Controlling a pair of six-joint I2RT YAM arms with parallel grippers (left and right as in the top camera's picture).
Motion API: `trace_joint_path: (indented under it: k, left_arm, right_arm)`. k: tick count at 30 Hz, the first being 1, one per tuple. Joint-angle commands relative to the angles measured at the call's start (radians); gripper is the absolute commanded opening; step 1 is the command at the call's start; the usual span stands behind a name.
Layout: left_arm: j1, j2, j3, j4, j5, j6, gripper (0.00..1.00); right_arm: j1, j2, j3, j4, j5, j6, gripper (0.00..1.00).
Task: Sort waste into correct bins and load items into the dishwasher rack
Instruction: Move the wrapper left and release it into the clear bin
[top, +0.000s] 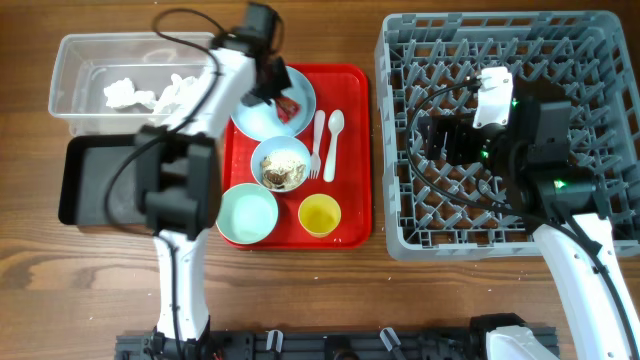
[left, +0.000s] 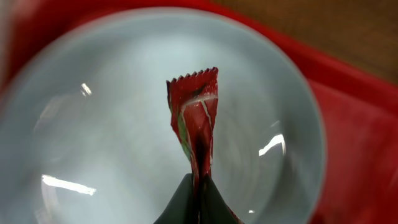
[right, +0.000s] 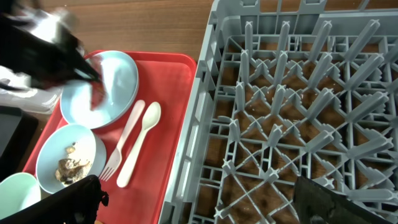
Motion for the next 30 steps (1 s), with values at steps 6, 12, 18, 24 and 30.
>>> trace_joint_path:
  k: [6, 12, 18, 24, 30]
  left_arm:
    - [0.307, -0.34, 0.004, -0.122, -0.052, 0.024, 0.04]
    - [0.444, -0.196, -0.011, -0.146, -0.053, 0.024, 1.0]
    - [0.446, -0.225, -0.01, -0.161, 0.172, 0.097, 1.0]
    - [0.282, -0.323, -0.01, -0.222, 0.309, 0.103, 1.0]
    - [0.052, -0.321, -0.011, -0.252, 0.182, 0.103, 1.0]
  right_arm:
    - [0.0, 0.008, 0.02, 0.002, -0.018, 0.016, 1.0]
    - [0.0, 0.008, 0.02, 0.002, -0.018, 0.016, 1.0]
    - [0.0, 0.008, 0.02, 0.003, -0.018, 0.041, 1.0]
    - [0.0, 0.008, 0.02, 0.006, -0.018, 0.041, 0.99]
    - [0.0, 0.008, 0.02, 0.005, -0.018, 0.041, 1.0]
